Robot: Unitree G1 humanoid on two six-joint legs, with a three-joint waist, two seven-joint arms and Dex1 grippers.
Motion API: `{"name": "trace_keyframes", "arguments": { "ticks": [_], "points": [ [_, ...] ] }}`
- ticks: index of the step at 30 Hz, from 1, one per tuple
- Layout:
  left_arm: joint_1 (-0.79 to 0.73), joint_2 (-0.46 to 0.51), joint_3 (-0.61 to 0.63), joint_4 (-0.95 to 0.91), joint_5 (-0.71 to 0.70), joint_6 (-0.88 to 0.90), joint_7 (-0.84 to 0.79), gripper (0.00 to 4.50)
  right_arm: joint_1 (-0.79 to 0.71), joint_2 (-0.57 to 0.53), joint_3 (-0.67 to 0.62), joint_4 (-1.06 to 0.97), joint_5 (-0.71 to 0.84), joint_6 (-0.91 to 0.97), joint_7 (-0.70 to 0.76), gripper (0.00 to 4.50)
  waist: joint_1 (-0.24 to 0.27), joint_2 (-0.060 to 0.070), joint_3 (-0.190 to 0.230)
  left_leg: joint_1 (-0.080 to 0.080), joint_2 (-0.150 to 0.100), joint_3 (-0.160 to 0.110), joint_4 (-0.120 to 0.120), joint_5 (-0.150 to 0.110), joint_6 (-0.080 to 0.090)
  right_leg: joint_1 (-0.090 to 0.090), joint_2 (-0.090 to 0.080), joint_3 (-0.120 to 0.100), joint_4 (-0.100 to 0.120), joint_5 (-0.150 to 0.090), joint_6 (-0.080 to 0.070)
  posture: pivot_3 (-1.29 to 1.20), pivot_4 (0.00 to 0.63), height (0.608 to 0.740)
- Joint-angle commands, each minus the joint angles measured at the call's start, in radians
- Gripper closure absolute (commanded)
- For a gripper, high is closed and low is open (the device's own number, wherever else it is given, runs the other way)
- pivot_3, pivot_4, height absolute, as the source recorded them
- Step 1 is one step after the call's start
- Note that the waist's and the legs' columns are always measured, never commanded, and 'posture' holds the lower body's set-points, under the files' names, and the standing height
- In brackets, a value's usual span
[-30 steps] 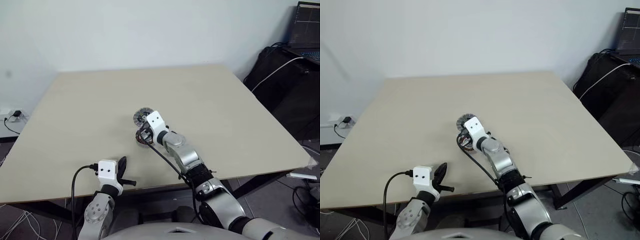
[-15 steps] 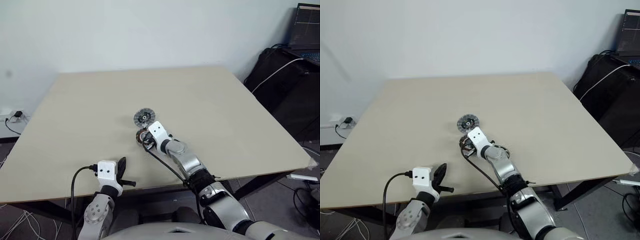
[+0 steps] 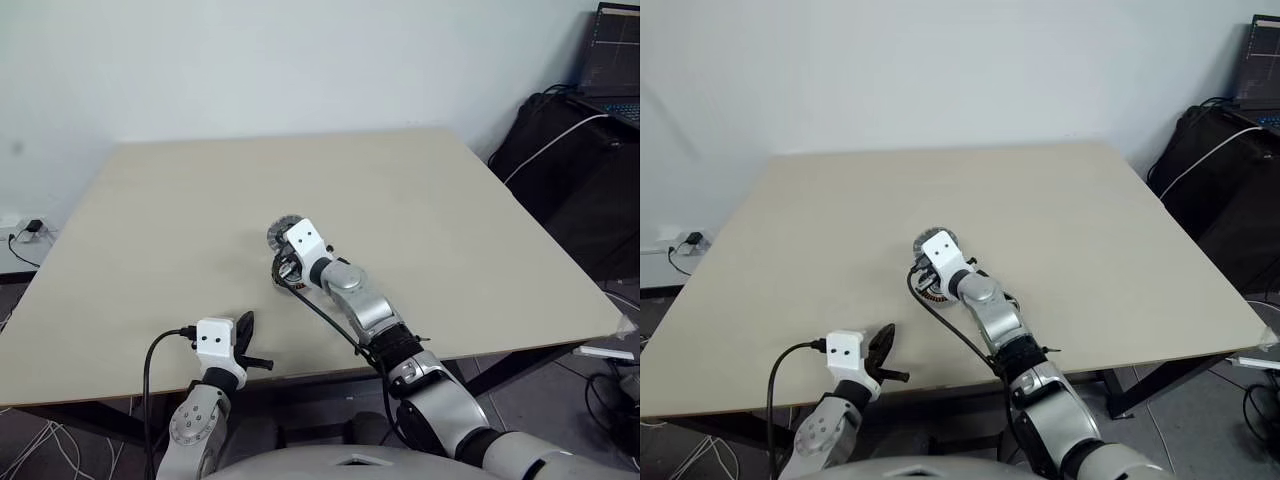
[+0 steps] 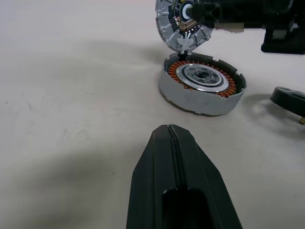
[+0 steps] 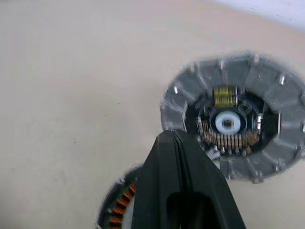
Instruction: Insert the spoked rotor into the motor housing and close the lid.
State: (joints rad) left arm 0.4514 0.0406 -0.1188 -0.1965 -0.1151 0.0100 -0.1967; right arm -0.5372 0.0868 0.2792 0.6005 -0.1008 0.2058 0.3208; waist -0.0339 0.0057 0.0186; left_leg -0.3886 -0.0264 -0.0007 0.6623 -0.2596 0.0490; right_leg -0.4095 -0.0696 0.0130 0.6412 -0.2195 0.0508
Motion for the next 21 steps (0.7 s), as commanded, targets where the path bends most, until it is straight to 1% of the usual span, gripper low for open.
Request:
{"name": "trace_keyframes", "arguments": {
  "ticks": [1, 3, 5, 9, 16, 18, 20, 21],
  "points": [
    [-0.002, -0.006, 0.0, -0.012, -0.002, -0.021, 0.006, 4.5, -0.017, -0.028, -0.002, 0.107, -0.035, 0.002, -0.03, 4.48, 0.0, 0.0, 0.0, 0.0, 0.0, 0.0, 0.0, 0.0, 0.0, 0.0, 0.0, 0.0, 0.0, 0.0, 0.0, 0.0, 0.0, 0.74],
    [0.002, -0.007, 0.001, -0.013, -0.002, -0.022, 0.007, 4.5, -0.008, -0.054, 0.008, 0.155, -0.057, 0.025, -0.035, 4.48, -0.002, 0.002, 0.0, 0.0, 0.0, 0.0, 0.0, 0.0, 0.0, 0.0, -0.001, 0.0, 0.0, 0.0, 0.0, 0.0, 0.0, 0.74],
    [0.005, -0.006, 0.002, -0.015, -0.004, -0.023, 0.007, 4.5, 0.01, -0.072, 0.006, 0.155, -0.058, 0.054, -0.024, 4.48, -0.001, 0.001, -0.002, 0.001, 0.0, 0.0, 0.0, 0.0, 0.0, 0.001, -0.001, 0.0, 0.0, 0.0, 0.0, 0.0, 0.0, 0.74],
    [0.003, -0.005, 0.001, -0.01, -0.007, -0.02, 0.002, 4.5, 0.042, -0.081, -0.003, 0.067, -0.038, 0.062, 0.0, 4.48, -0.001, 0.001, -0.002, 0.005, 0.0, 0.0, 0.0, -0.001, -0.002, 0.005, -0.004, 0.0, 0.0, -0.004, 0.005, 0.0, 0.0, 0.74],
    [-0.017, 0.001, -0.006, -0.002, -0.004, -0.012, -0.006, 4.5, 0.05, -0.064, 0.015, -0.084, -0.028, 0.046, 0.037, 4.48, -0.002, 0.002, 0.004, 0.007, 0.0, -0.001, 0.0, -0.001, -0.002, 0.007, -0.005, -0.001, 0.001, -0.004, 0.005, 0.0, 0.0, 0.74],
    [-0.018, 0.003, -0.007, -0.002, -0.004, -0.011, -0.006, 4.5, 0.039, -0.071, 0.035, -0.118, -0.043, 0.082, 0.055, 4.48, -0.002, 0.001, 0.004, 0.004, 0.0, 0.0, 0.0, -0.001, -0.002, 0.003, -0.004, 0.0, 0.001, -0.003, 0.005, 0.0, 0.0, 0.74],
    [-0.019, 0.003, -0.008, 0.0, -0.004, -0.012, -0.006, 4.5, 0.029, -0.065, 0.032, -0.143, -0.041, 0.141, 0.051, 4.48, -0.001, 0.001, 0.004, 0.002, 0.0, 0.0, 0.0, 0.001, 0.002, 0.001, 0.0, 0.0, 0.001, -0.003, 0.003, 0.0, 0.0, 0.74],
    [-0.018, 0.002, -0.009, 0.0, -0.004, -0.013, -0.005, 4.5, 0.023, -0.062, 0.034, -0.157, -0.039, 0.171, 0.056, 4.31, 0.0, 0.001, 0.004, 0.001, 0.0, 0.0, 0.0, 0.001, 0.002, 0.001, 0.0, 0.0, 0.001, -0.001, 0.001, 0.0, 0.0, 0.74]
  ]
}}
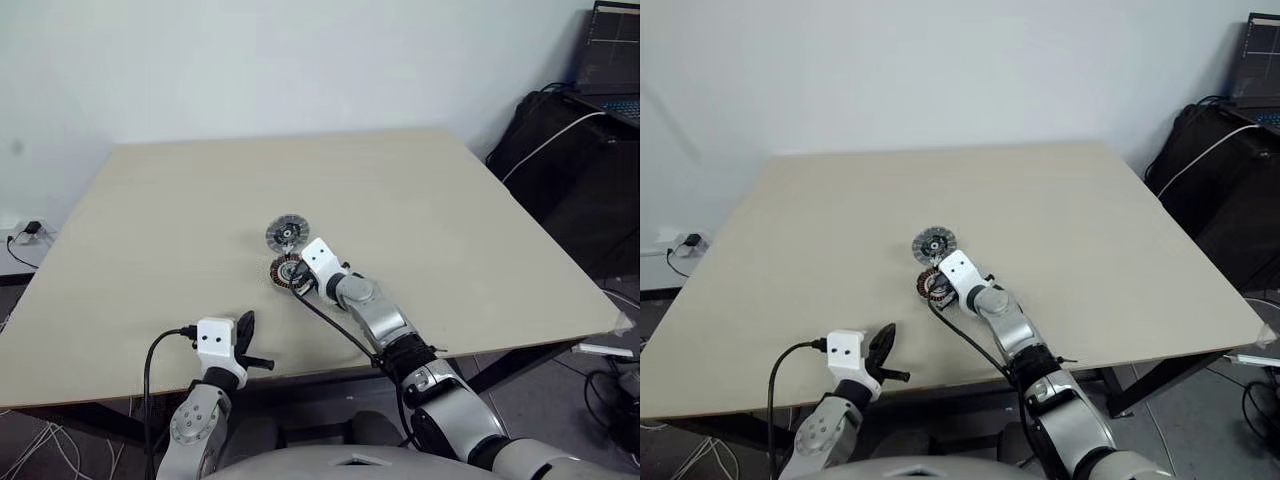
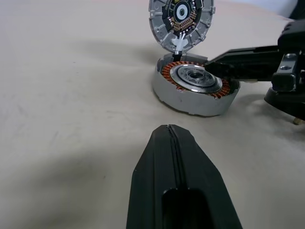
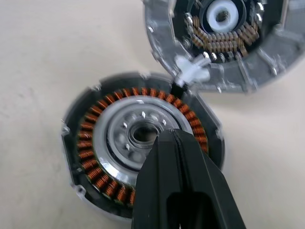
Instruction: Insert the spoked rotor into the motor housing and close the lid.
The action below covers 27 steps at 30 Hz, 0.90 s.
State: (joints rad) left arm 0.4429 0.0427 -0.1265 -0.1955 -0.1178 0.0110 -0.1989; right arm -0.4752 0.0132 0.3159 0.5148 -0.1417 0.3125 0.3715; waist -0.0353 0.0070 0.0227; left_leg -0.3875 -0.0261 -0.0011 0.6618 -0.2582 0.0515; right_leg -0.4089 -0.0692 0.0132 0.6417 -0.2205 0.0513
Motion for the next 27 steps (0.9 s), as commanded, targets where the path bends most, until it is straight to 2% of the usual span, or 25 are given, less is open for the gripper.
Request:
{"name": "trace_keyframes", "arguments": {
  "ticks": [1, 2, 8, 27],
  "points": [
    [-0.01, -0.001, -0.001, 0.0, -0.001, -0.014, -0.003, 4.5, -0.041, 0.014, 0.0, -0.083, 0.003, 0.087, 0.01, 4.1, 0.001, 0.0, 0.0, -0.001, 0.0, 0.0, 0.0, 0.0, 0.0, -0.001, 0.0, 0.0, 0.0, 0.0, 0.0, 0.0, 0.0, 0.74],
    [-0.009, -0.002, -0.002, 0.001, -0.002, -0.014, -0.002, 4.5, -0.043, 0.014, 0.006, -0.095, 0.001, 0.101, 0.014, 3.93, 0.003, 0.0, 0.0, -0.003, 0.0, 0.0, 0.0, 0.0, 0.0, -0.003, 0.0, 0.0, 0.0, 0.0, 0.0, 0.0, 0.0, 0.74],
    [-0.003, -0.01, -0.005, 0.002, -0.001, -0.02, 0.004, 4.5, -0.06, -0.009, 0.072, -0.114, -0.053, 0.104, 0.026, 1.97, 0.005, 0.0, 0.0, -0.005, 0.0, 0.0, 0.0, -0.001, -0.002, -0.005, -0.004, -0.001, -0.001, 0.0, -0.001, 0.0, 0.0, 0.74],
    [-0.004, -0.035, -0.003, 0.026, -0.001, -0.052, 0.017, 4.5, -0.161, -0.054, 0.112, 0.006, -0.118, 0.123, 0.062, 1.97, 0.005, -0.001, 0.0, -0.005, 0.0, 0.0, 0.0, 0.0, -0.001, -0.005, -0.001, -0.001, -0.001, 0.0, -0.001, 0.0, 0.0, 0.74]
  ]
}}
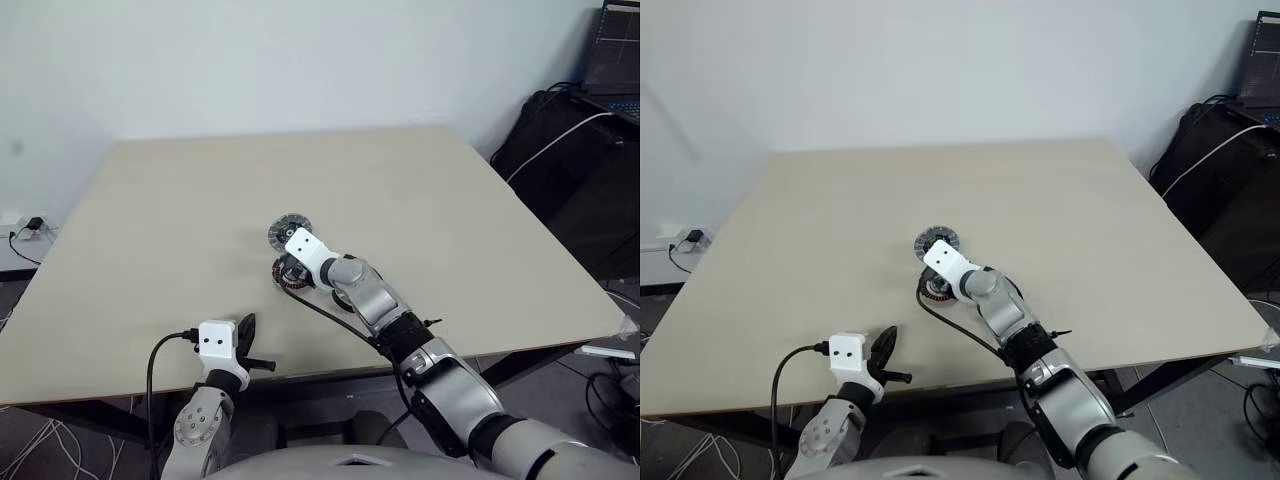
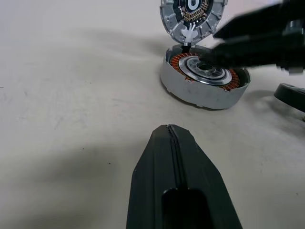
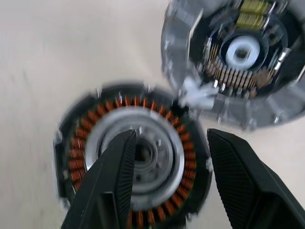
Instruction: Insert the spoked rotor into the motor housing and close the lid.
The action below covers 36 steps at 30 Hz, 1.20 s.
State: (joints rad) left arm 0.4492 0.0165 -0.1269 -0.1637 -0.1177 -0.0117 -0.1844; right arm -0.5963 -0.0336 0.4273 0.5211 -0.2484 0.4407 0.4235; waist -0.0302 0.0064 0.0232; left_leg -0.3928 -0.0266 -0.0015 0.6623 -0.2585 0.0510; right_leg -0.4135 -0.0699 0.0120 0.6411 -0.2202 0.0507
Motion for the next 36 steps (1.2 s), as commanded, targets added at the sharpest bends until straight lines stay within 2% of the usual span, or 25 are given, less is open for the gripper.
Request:
{"name": "trace_keyframes", "arguments": {
  "ticks": [1, 16, 36],
  "points": [
    [-0.011, -0.01, -0.002, -0.004, -0.001, -0.031, 0.003, 4.5, -0.042, -0.011, 0.002, 0.006, -0.015, -0.008, 0.01, 1.97, 0.0, 0.0, 0.0, 0.0, 0.0, 0.0, 0.0, 0.0, 0.0, 0.0, 0.0, 0.0, 0.0, 0.0, 0.0, 0.0, 0.0, 0.74],
    [-0.012, -0.014, -0.001, 0.004, -0.005, -0.041, 0.006, 4.5, -0.068, -0.012, 0.011, 0.032, -0.024, -0.052, 0.023, 1.97, 0.0, 0.0, 0.0, 0.0, 0.0, 0.0, 0.0, 0.0, 0.0, 0.0, 0.0, 0.0, 0.0, 0.0, 0.0, 0.0, 0.0, 0.74],
    [-0.011, -0.016, -0.003, 0.006, -0.006, -0.042, 0.007, 4.5, -0.084, -0.023, 0.058, 0.052, -0.058, 0.028, 0.102, 1.97, 0.0, 0.0, 0.0, 0.0, 0.0, 0.0, 0.0, 0.0, 0.0, 0.0, 0.0, 0.0, 0.0, 0.0, 0.0, 0.0, 0.0, 0.74]
  ]
}}
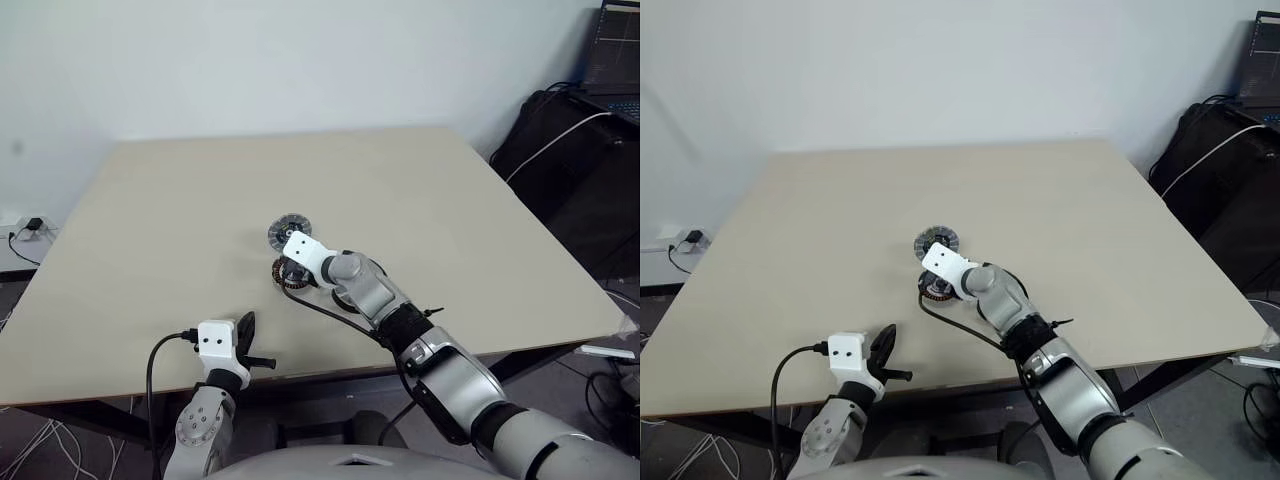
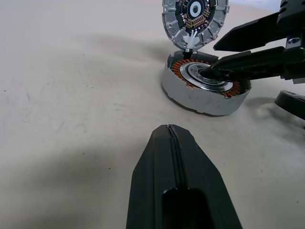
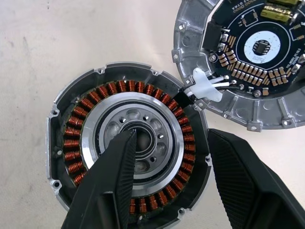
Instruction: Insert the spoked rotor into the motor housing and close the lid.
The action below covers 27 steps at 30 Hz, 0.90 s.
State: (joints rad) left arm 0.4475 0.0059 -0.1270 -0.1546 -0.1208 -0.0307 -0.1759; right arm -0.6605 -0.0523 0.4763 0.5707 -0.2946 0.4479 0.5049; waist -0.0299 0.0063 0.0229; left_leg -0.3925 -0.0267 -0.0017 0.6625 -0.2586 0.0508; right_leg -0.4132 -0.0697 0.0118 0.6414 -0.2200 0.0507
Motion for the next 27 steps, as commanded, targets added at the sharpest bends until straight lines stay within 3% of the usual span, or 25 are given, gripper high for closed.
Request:
{"name": "trace_keyframes", "arguments": {
  "ticks": [1, 14, 16, 21, 24, 27],
  "points": [
    [-0.009, -0.006, -0.003, -0.002, -0.002, -0.023, -0.001, 4.5, -0.022, -0.005, 0.01, 0.006, -0.012, 0.023, 0.024, 1.97, 0.0, 0.0, 0.0, 0.0, 0.0, 0.0, 0.0, 0.0, 0.0, 0.0, 0.0, 0.0, 0.0, 0.0, 0.0, 0.0, 0.0, 0.74],
    [-0.008, -0.007, -0.004, 0.004, -0.002, -0.03, -0.002, 4.5, -0.051, -0.005, 0.016, 0.046, -0.026, 0.033, 0.046, 1.97, 0.0, 0.0, 0.0, 0.0, 0.0, 0.0, 0.0, -0.001, -0.001, 0.0, 0.0, 0.0, 0.0, 0.0, 0.0, 0.0, 0.0, 0.74],
    [-0.009, -0.007, -0.004, 0.004, -0.002, -0.03, -0.003, 4.5, -0.053, -0.005, 0.017, 0.048, -0.027, 0.029, 0.048, 2.35, 0.0, 0.0, 0.0, 0.0, 0.0, 0.0, 0.0, -0.001, -0.001, 0.0, 0.0, 0.0, 0.0, 0.0, 0.0, 0.0, 0.0, 0.74],
    [-0.008, -0.007, -0.005, 0.005, 0.0, -0.033, -0.002, 4.5, -0.051, -0.003, 0.025, 0.044, -0.027, 0.026, 0.057, 2.35, 0.0, 0.0, -0.001, 0.001, 0.0, 0.0, 0.0, -0.001, -0.001, 0.0, 0.0, 0.0, 0.001, 0.0, 0.0, 0.0, 0.0, 0.74],
    [-0.007, -0.007, -0.006, 0.006, 0.0, -0.034, -0.002, 4.5, -0.049, -0.003, 0.03, 0.042, -0.028, 0.024, 0.062, 3.26, 0.0, 0.0, -0.001, 0.001, 0.0, 0.0, 0.0, -0.001, -0.001, 0.0, 0.0, 0.0, 0.001, 0.0, 0.0, 0.0, 0.0, 0.74],
    [-0.007, -0.008, -0.007, 0.007, 0.0, -0.035, -0.002, 4.5, -0.048, -0.001, 0.036, 0.04, -0.029, 0.024, 0.065, 3.26, 0.0, 0.0, -0.001, 0.001, 0.0, 0.0, 0.0, -0.001, -0.001, 0.0, 0.0, 0.0, 0.001, 0.0, 0.0, 0.0, 0.0, 0.74]
  ]
}}
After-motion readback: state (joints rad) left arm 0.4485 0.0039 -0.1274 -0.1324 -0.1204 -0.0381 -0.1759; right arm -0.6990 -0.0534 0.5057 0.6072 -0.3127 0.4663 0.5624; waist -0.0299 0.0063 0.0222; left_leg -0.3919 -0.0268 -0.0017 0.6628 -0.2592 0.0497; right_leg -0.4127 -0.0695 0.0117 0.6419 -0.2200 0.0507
